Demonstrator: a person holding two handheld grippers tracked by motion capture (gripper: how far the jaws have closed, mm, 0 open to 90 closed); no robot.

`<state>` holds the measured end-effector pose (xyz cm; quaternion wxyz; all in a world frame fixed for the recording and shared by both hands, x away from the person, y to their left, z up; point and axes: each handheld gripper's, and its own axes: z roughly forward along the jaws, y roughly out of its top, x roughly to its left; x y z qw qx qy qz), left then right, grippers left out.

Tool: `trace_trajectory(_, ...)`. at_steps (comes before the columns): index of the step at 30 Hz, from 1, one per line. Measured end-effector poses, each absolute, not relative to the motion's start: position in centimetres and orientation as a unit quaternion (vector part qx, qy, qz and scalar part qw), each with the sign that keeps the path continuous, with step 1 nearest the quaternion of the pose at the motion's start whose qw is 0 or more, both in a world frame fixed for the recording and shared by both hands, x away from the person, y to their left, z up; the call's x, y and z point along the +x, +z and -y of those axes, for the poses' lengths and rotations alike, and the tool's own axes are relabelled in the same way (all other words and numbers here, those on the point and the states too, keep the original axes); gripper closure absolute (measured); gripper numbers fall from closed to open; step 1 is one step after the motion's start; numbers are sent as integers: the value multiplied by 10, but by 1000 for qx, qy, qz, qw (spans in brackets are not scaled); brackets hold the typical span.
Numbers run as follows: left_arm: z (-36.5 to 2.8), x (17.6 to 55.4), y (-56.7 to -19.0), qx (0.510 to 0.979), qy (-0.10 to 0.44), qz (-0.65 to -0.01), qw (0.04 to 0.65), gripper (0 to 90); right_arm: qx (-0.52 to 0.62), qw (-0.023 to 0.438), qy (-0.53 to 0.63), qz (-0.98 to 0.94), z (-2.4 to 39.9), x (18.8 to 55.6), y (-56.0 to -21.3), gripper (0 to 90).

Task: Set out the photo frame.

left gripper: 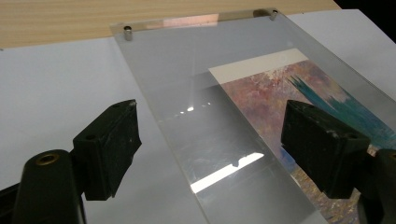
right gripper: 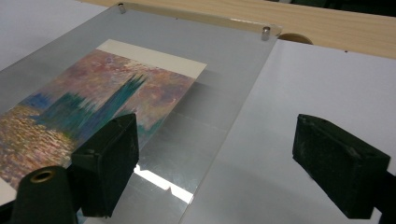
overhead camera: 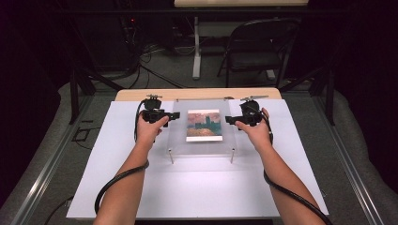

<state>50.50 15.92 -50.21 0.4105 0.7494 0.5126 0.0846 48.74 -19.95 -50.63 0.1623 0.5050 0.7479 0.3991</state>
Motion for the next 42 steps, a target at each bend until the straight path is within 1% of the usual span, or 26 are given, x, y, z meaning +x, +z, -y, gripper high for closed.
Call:
trace_trajectory(2,-157,508,-505,753,80,-511,405,209,507,157,401,-747,199,491,-509,143)
trace_trajectory(6,-154,512,-507,758,76,-512,398,214,513,137,402,-746,196,499,-515,145)
trace_trajectory(12,-150,517,-514,752,70,-529,388,214,526,105,402,-742,191,507,-518,148)
trace_trajectory(14,-148,520,-518,751,59,-534,384,212,529,95,400,-742,189,509,-519,148)
trace_trajectory(19,-143,522,-524,755,46,-538,372,212,530,81,392,-748,184,511,-523,150)
trace_trajectory(30,-139,521,-529,756,40,-546,358,209,536,59,386,-748,177,513,-531,149)
trace_trajectory(35,-136,521,-531,755,43,-551,352,185,538,61,375,-752,174,515,-532,145)
trace_trajectory(40,-135,521,-531,754,42,-555,349,183,548,54,372,-747,173,517,-534,137)
trace_trajectory(42,-135,521,-532,752,34,-557,351,166,553,47,373,-744,174,518,-535,135)
